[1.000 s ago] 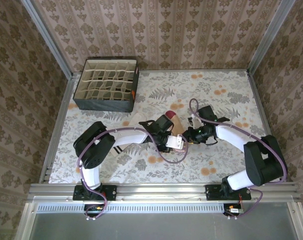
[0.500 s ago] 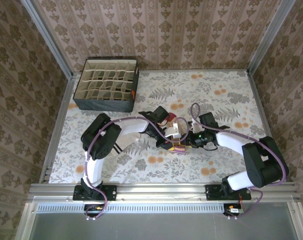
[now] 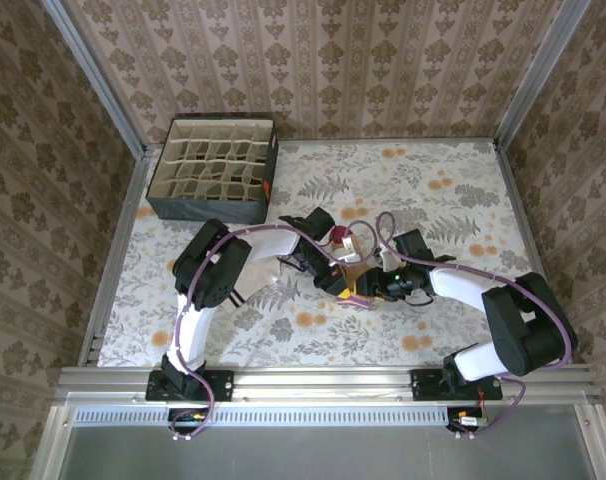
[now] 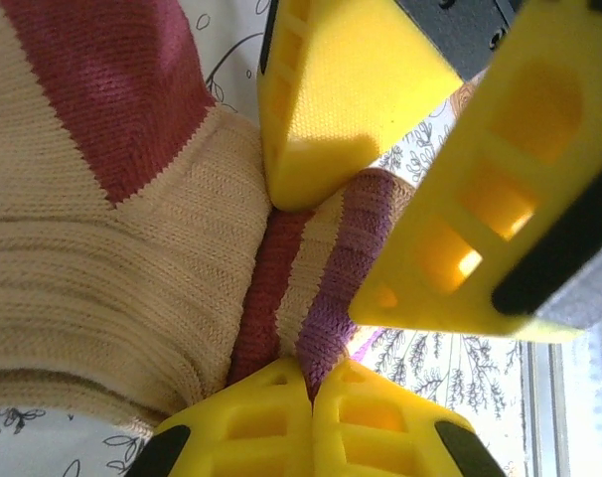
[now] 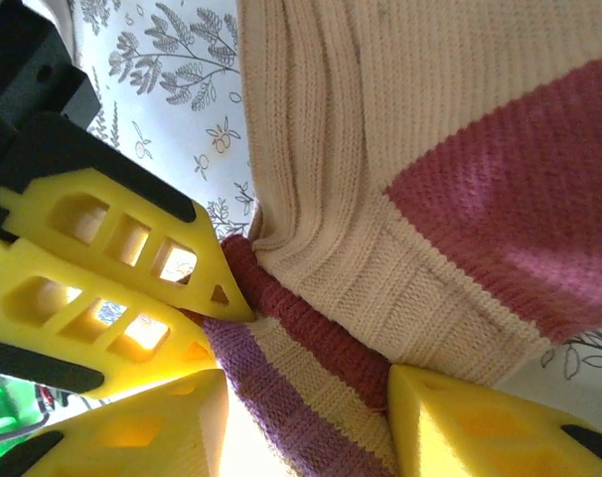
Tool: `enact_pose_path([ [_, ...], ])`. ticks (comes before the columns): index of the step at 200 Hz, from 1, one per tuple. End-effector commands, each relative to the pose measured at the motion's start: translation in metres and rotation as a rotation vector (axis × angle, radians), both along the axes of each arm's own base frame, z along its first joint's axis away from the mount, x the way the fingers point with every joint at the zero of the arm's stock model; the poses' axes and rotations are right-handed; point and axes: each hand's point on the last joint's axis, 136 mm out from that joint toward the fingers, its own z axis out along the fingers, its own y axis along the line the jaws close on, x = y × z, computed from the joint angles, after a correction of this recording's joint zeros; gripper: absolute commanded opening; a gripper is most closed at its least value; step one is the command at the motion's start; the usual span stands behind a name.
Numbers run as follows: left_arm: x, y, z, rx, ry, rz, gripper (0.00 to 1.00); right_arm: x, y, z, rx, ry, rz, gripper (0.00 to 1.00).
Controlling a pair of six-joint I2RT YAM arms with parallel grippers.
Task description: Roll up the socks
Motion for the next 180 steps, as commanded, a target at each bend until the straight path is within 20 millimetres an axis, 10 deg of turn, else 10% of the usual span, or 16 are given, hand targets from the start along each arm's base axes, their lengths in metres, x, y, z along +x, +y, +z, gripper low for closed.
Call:
enact_pose_path([
  [1,0.003,0.004,-0.009,0.034,0.074,0.04,0.0,-0.013,-0.003,-0.014,-0.099,0.043,0.048,0.43],
  [54,0.008,0.009,-0.001,-0.03,-0.061,0.038,0.06,-0.013,-0.018,-0.026,-0.236,0.107,0.022,0.0],
  [130,0.005,0.02,0.038,-0.221,-0.63,-0.078,0.26,-0.021,-0.035,-0.037,-0.366,0.234,0.042,0.0],
  [180,-0.013,0.011,0.027,-0.186,-1.19,-0.289,0.34,-0.023,-0.036,-0.044,-0.389,0.301,0.076,0.0],
])
